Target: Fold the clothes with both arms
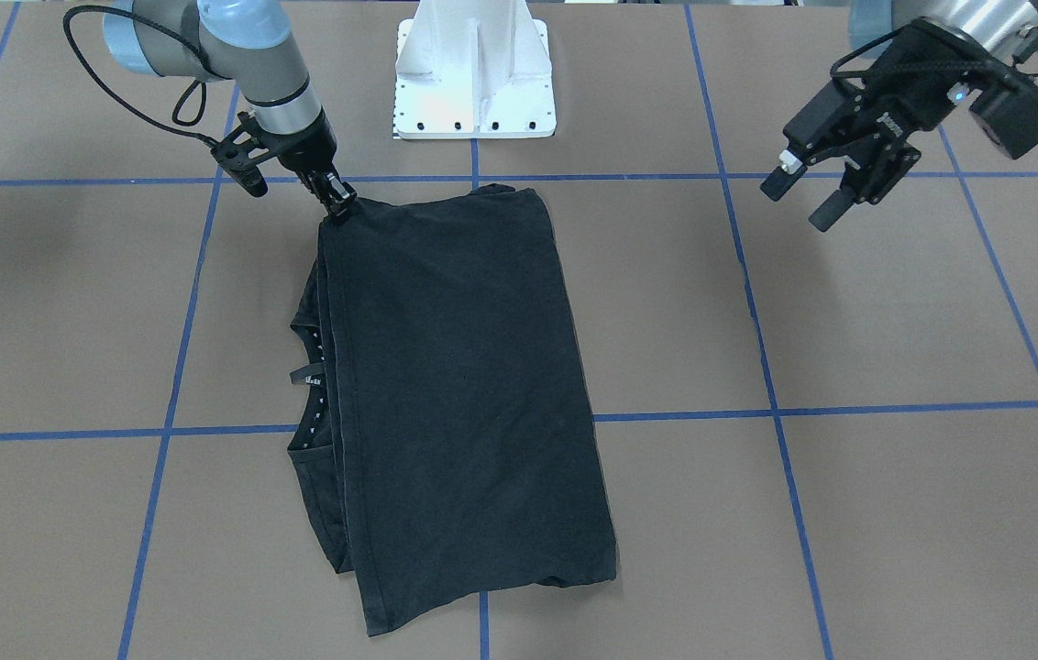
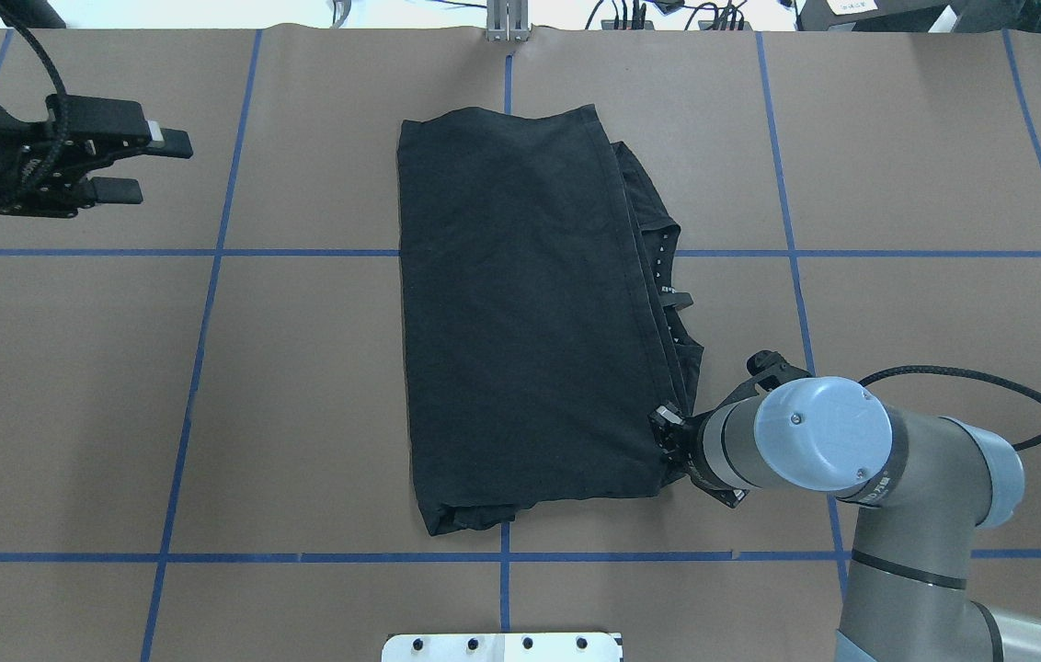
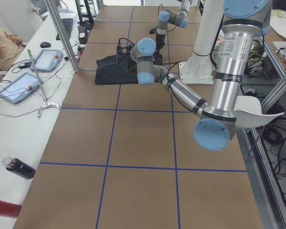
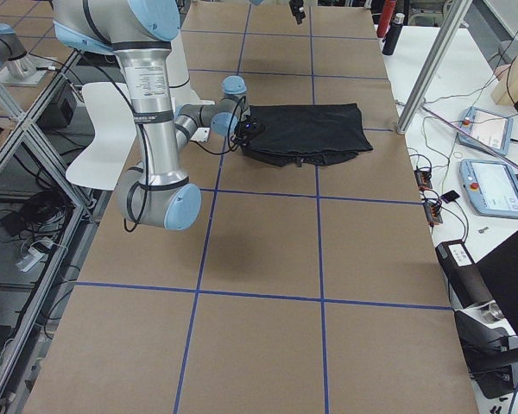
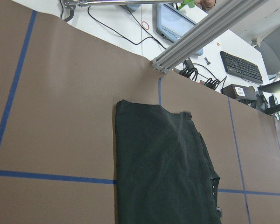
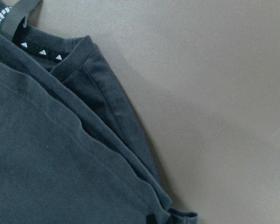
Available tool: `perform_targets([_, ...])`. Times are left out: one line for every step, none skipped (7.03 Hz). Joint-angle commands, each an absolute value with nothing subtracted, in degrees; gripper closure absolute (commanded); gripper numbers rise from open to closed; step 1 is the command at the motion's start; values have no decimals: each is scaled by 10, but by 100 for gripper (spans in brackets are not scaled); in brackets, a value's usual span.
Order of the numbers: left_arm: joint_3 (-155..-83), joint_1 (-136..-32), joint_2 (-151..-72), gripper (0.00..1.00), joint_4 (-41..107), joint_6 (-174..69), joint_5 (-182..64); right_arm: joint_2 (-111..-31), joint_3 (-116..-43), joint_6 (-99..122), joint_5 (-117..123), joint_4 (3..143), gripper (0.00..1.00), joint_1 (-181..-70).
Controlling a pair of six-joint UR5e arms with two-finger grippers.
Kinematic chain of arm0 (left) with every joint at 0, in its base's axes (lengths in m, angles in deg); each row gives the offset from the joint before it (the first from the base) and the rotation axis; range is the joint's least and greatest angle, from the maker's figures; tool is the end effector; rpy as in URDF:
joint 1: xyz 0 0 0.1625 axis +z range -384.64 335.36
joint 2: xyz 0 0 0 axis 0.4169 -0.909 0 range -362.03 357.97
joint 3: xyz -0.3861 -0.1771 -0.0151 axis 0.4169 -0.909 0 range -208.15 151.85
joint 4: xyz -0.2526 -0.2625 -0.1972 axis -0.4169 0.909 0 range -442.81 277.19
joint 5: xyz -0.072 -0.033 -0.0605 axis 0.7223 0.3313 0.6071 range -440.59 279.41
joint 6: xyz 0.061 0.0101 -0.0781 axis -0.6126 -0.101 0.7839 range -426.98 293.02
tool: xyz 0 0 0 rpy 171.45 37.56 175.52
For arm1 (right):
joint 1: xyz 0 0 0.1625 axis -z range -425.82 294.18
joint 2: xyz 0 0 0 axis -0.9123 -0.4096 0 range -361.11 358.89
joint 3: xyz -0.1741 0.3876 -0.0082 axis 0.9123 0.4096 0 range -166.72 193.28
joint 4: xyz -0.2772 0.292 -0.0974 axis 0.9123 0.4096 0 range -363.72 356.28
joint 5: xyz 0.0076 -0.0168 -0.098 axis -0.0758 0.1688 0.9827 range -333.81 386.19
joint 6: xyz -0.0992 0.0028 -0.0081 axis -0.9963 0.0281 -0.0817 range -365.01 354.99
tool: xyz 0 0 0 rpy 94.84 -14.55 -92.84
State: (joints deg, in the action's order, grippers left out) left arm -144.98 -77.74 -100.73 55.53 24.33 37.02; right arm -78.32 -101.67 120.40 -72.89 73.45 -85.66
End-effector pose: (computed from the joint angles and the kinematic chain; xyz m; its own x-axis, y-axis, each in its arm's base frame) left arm 0.2196 -0.4376 0.2651 0.0543 -0.1061 -0.9929 0.4333 0.8983 -0.0723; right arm -0.4714 -0.2951 0.3224 0.3592 0.7379 0.5715 -0.5259 0.6659 -0.5292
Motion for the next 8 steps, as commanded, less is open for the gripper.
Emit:
perform_targets([-1479,-654,-998,0,558,367,259,-785,-1027,1207,-738,735,100,-850])
perform_targets([-1498,-572,-976,0,557,419,209,-791,-1031,1207,-739,734,100,-846])
perform_targets([-1500,-472,-974,0,555,494,127,-801,-1043,1207,-752,734,100,-846])
perform_targets([-1488,-403,-970,0,544,523,74,-815,-1059,1207,-755,734,100,-847])
perform_targets([-1459,-363,-979,1,521,562,42,-820,-1062,1207,-758,734,100,-846])
perform_targets([-1432,-342,-1000,3,513,592,41,-821,-1063,1207,-758,734,100,-841])
perform_targets([-1390,-341,-1042,7,502,594,41,-820,-1064,1207,-758,734,100,-840])
perform_targets([-1348,-340,-1085,12,490,596,42,-819,-1064,1207,-758,734,100,-839])
